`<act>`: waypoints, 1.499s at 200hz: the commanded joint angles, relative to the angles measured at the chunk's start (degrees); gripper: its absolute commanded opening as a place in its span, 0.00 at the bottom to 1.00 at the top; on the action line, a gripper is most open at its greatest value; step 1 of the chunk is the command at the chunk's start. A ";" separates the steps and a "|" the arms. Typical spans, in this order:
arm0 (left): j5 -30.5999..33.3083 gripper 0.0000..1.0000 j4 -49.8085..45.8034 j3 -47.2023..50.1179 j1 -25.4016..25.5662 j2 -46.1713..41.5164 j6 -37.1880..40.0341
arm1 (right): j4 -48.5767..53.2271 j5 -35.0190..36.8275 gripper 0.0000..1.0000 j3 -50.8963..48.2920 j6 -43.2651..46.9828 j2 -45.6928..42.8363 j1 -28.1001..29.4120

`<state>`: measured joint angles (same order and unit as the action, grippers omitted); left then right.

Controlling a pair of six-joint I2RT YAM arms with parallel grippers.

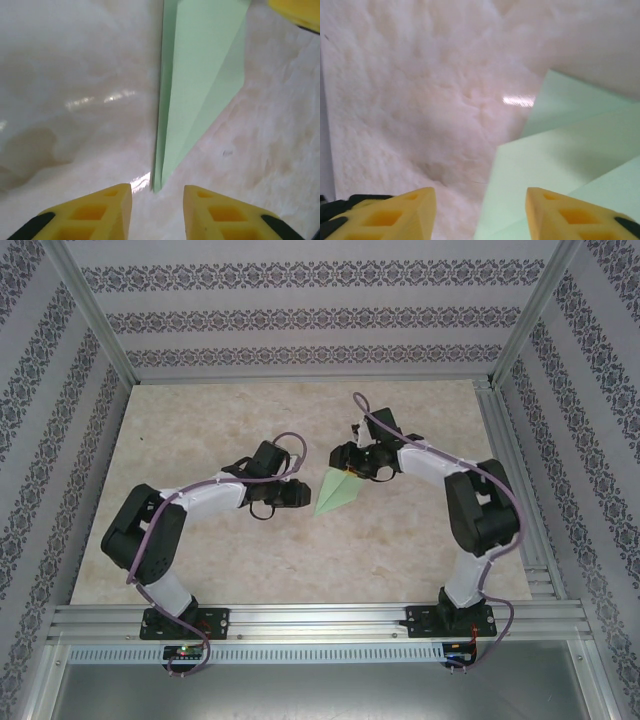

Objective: Fold a paper plane with a square sheet of paper (pick it up from the middle)
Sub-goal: Turn over the paper at the center of the table.

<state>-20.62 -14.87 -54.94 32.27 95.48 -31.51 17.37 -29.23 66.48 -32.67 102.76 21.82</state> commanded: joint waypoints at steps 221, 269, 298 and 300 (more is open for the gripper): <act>-7.79 0.86 16.41 6.22 -10.02 -1.26 -12.80 | -25.25 -9.77 0.06 -4.89 -11.33 3.30 -2.21; -15.37 1.00 20.19 5.89 -11.26 -4.68 -14.14 | -33.57 -20.16 0.04 -5.04 -17.27 -1.12 -3.10; -20.32 1.00 28.85 6.41 -11.25 -4.49 -20.23 | -44.74 -24.74 0.04 -5.75 -26.20 -1.95 -3.10; -20.68 1.00 29.57 6.42 -11.26 -4.44 -20.76 | -45.54 -25.02 0.04 -5.75 -26.88 -1.88 -3.06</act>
<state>-34.70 4.12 -48.73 21.39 91.90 -46.59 -15.46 -47.59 61.01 -51.22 102.41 18.70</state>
